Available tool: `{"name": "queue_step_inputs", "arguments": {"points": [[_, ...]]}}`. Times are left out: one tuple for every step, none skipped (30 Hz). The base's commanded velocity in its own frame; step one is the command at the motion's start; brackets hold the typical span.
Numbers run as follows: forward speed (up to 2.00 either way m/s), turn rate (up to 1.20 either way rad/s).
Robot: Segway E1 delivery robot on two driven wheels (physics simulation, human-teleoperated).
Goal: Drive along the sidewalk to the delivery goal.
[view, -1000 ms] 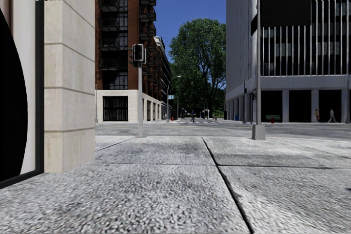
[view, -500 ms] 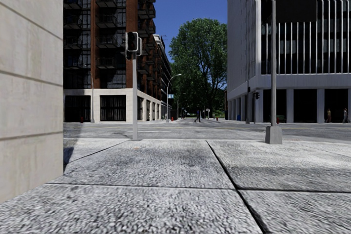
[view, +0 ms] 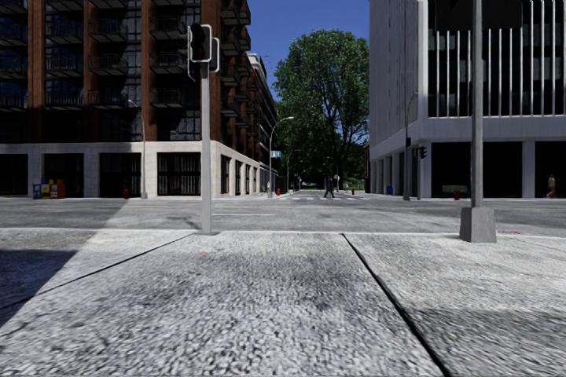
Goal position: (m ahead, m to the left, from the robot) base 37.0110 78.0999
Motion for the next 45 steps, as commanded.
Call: {"name": "queue_step_inputs", "arguments": {"points": [[2.0,0.47],[2.0,0.52],[2.0,0.52],[1.97,0.55],[1.78,0.59],[1.65,0.6],[1.65,0.6],[1.61,0.6],[1.59,0.61],[1.59,0.61],[1.58,0.61],[1.58,0.61],[1.58,0.61],[1.58,0.61],[1.58,0.61],[1.58,0.61],[1.58,0.61],[1.58,0.61],[1.58,0.61],[1.58,0.61],[1.58,0.61],[1.58,0.61],[1.58,0.61],[1.58,0.6],[1.58,0.6],[1.58,0.59],[1.58,0.59],[1.58,0.59],[1.61,0.57],[1.61,0.57],[1.63,0.51],[1.65,0.49],[1.69,0.49],[1.74,0.49],[1.74,0.49],[1.75,0.49],[1.75,0.49],[1.76,0.49],[1.76,0.51],[1.76,0.51],[1.78,0.52],[2.0,0.53],[2.0,0.55],[2.0,0.55],[2.0,0.58]]}}
